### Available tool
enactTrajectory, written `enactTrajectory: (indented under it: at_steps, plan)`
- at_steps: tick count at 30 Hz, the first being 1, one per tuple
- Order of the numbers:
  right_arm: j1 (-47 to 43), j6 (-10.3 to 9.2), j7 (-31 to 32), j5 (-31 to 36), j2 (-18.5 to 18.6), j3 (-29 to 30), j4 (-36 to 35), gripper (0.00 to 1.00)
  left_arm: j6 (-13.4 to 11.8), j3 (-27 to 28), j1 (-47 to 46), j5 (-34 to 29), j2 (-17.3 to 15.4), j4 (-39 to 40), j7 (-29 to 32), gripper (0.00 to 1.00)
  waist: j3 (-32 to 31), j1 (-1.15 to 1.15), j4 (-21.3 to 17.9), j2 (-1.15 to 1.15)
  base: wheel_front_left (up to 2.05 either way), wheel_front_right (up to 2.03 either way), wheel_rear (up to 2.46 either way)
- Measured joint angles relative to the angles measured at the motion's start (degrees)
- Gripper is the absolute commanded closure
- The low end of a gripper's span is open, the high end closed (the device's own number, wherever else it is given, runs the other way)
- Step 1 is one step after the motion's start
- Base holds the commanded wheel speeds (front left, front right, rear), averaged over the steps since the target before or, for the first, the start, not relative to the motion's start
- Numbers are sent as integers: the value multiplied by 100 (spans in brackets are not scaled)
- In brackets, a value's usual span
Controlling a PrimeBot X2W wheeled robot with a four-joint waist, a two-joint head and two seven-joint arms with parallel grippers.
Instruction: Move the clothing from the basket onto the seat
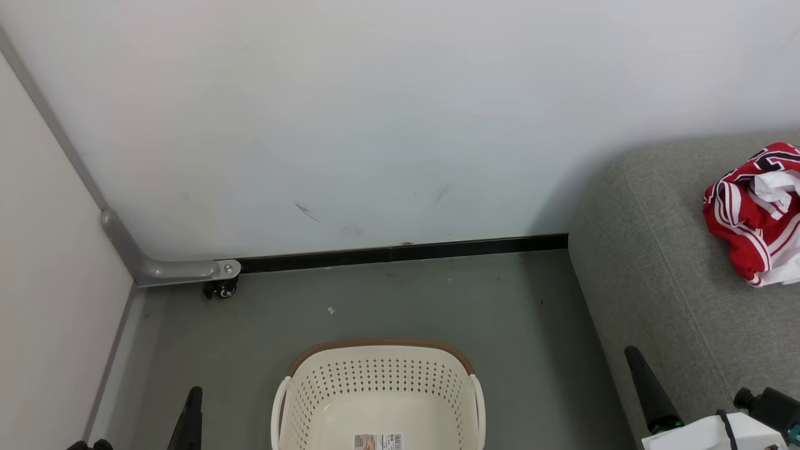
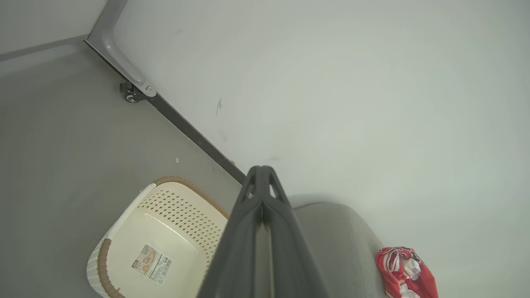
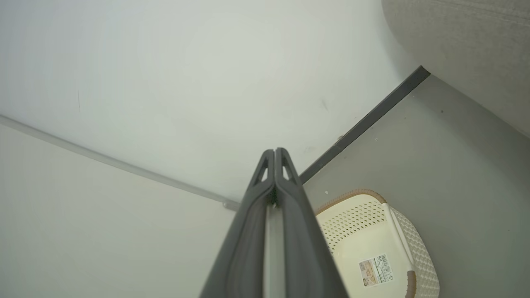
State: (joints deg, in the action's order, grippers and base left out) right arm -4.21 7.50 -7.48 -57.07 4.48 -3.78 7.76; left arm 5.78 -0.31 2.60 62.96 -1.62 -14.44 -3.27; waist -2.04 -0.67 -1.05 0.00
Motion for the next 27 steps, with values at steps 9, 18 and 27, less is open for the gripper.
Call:
enactTrajectory:
  at_steps: [9,18,27]
  plan:
    - [191,0,152,-816,86,86,153,100,47,98,-130,589,-7,-37,191,100,66,43,20,0,0,0,0]
    - [258,0,292,-1637,122,131,258,100,51,186,-259,1121,-10,-58,379,100,125,59,42,0,0,0,0]
    - [467,-1,420,-2434,174,192,387,100,88,282,-348,1707,-15,-74,570,100,163,62,64,0,0,0,0]
